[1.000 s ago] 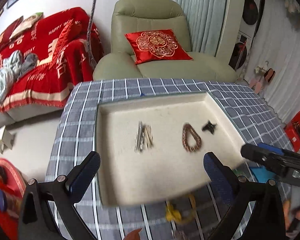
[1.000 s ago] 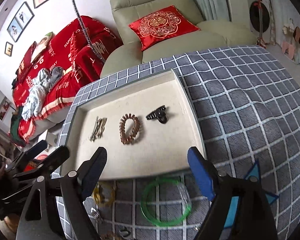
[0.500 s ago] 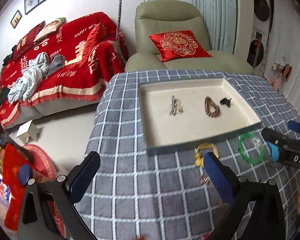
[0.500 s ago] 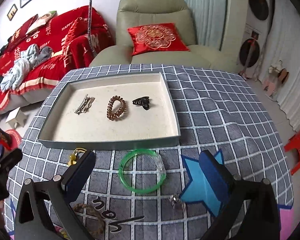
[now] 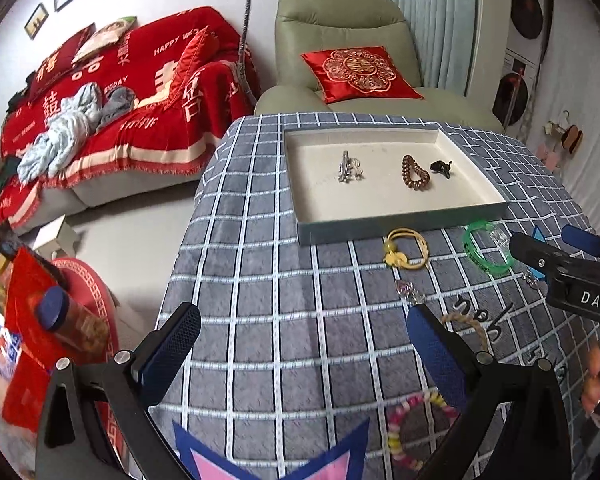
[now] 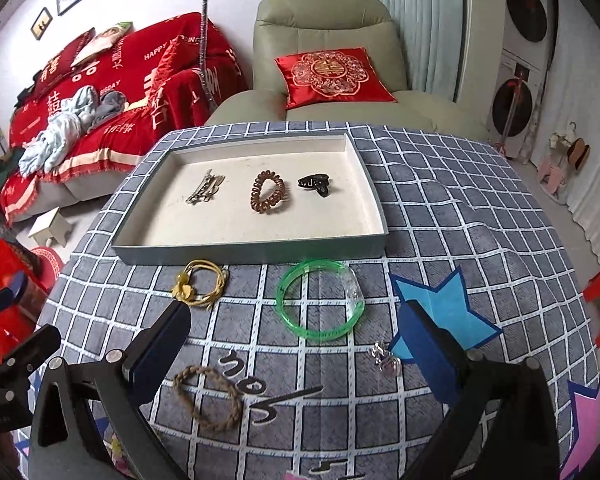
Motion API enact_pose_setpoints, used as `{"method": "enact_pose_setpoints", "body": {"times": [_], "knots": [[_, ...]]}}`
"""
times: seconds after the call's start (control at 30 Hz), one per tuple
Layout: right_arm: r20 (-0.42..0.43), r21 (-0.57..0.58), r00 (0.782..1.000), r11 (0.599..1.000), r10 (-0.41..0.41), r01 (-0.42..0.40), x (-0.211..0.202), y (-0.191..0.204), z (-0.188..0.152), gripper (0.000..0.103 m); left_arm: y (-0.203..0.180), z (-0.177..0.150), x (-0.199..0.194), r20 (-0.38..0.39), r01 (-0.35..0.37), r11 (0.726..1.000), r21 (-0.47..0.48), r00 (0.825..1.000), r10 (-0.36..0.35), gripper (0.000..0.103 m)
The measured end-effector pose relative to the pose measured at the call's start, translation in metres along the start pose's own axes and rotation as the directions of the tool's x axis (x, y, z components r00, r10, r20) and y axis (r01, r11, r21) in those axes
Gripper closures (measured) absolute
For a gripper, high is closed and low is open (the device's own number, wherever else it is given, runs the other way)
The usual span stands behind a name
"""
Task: Organize jewelry
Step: 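Withdraw both tools from the tray back over the table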
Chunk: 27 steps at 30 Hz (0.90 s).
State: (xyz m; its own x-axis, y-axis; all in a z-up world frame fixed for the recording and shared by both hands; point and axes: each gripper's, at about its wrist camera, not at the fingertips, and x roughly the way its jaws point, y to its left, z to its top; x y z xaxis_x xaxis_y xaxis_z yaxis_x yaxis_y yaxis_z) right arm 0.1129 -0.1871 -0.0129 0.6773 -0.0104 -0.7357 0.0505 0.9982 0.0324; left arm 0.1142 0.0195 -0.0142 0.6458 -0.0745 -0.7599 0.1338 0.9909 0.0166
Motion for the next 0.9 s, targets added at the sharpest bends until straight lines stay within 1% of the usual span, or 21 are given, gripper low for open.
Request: {"method": "enact_pose_setpoints", "body": {"times": [0.27, 0.43, 0.57, 0.77, 0.9], "knots": [[0.031, -0.007, 0.999, 1.000, 0.031, -0.031, -0.017, 0.004, -0.011, 0.000, 0.007, -0.018, -0.015, 0.001, -0.030, 0.999, -0.029, 1.000, 0.030, 0.000], [0.050, -0.032, 0.998, 0.999, 0.038, -0.036, -0.027, 0.009, -0.019, 0.000, 0.012, -0.033, -0.014, -0.023, -0.030, 0.997, -0.066, 0.999, 0.029, 0.000], [0.060, -0.031, 0.997, 0.998, 0.055, -0.054, -0.034, 0.009, -0.023, 0.000, 0.007, -0.045, -0.013, -0.046, -0.036, 0.998, -0.055, 0.998, 0.034, 0.000], [0.070, -0.044, 0.996, 0.998, 0.049, -0.046, -0.044, 0.004, -0.033, 0.000, -0.009, -0.056, -0.013, -0.052, -0.014, 1.000, -0.027, 0.999, 0.013, 0.000], [0.070, -0.004, 0.996, 0.999, 0.050, -0.050, -0.052, -0.011, -0.041, 0.000, -0.017, -0.065, -0.009, -0.071, 0.013, 1.000, -0.021, 0.997, -0.015, 0.000]]}}
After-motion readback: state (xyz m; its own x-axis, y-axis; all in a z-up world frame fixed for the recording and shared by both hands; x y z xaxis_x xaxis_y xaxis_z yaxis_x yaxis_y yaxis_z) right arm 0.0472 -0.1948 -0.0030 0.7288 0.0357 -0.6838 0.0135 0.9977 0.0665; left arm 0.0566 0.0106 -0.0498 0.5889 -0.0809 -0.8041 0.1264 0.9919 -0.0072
